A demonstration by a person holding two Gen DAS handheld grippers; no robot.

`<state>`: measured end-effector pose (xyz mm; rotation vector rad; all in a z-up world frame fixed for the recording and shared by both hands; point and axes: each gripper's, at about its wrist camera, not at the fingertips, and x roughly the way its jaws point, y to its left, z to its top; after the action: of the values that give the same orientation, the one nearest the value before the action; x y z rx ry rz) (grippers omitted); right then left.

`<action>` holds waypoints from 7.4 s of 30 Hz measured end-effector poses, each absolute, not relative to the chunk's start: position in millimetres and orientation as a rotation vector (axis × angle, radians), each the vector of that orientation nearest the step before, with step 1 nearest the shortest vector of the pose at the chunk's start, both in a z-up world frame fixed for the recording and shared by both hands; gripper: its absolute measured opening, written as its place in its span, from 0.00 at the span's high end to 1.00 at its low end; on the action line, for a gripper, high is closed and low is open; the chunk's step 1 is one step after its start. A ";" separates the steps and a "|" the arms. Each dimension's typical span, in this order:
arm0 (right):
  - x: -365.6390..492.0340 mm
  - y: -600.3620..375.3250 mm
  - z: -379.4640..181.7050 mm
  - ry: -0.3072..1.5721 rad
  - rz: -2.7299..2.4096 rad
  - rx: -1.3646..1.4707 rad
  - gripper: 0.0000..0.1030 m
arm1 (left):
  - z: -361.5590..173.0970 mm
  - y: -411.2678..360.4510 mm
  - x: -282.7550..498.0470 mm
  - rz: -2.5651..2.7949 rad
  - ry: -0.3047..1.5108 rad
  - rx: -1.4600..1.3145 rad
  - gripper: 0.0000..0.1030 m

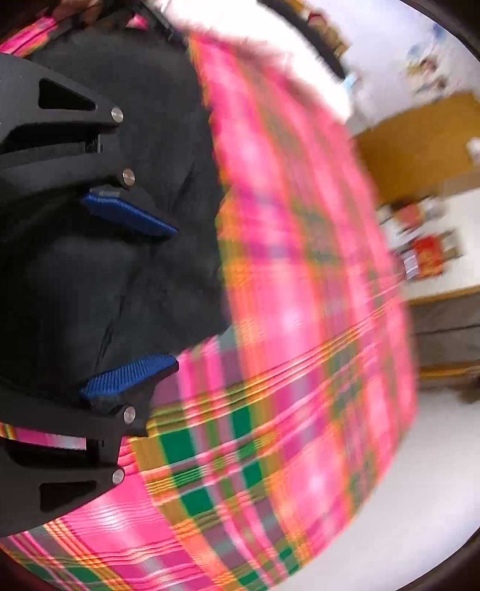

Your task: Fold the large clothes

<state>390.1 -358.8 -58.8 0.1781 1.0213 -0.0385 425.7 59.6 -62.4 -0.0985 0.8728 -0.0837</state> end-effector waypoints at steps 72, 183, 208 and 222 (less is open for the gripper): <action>247.5 -335.3 -52.8 1.060 -0.001 0.122 0.49 | -44.7 -14.9 265.5 -0.220 0.943 -0.180 0.27; 352.1 -317.6 -49.3 1.004 0.072 0.147 0.32 | -63.1 54.5 370.7 -0.080 0.893 -0.110 0.27; 279.4 -389.0 -63.9 0.987 0.015 0.257 0.21 | -83.5 153.7 319.7 -0.070 0.972 -0.454 0.25; 296.0 -407.2 -96.7 1.034 0.100 0.384 0.14 | -123.8 142.7 343.5 -0.169 1.007 -0.593 0.18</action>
<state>296.0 -407.2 -96.7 0.3836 1.0338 0.1004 343.5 142.7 -123.8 -0.5935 1.0075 -0.1693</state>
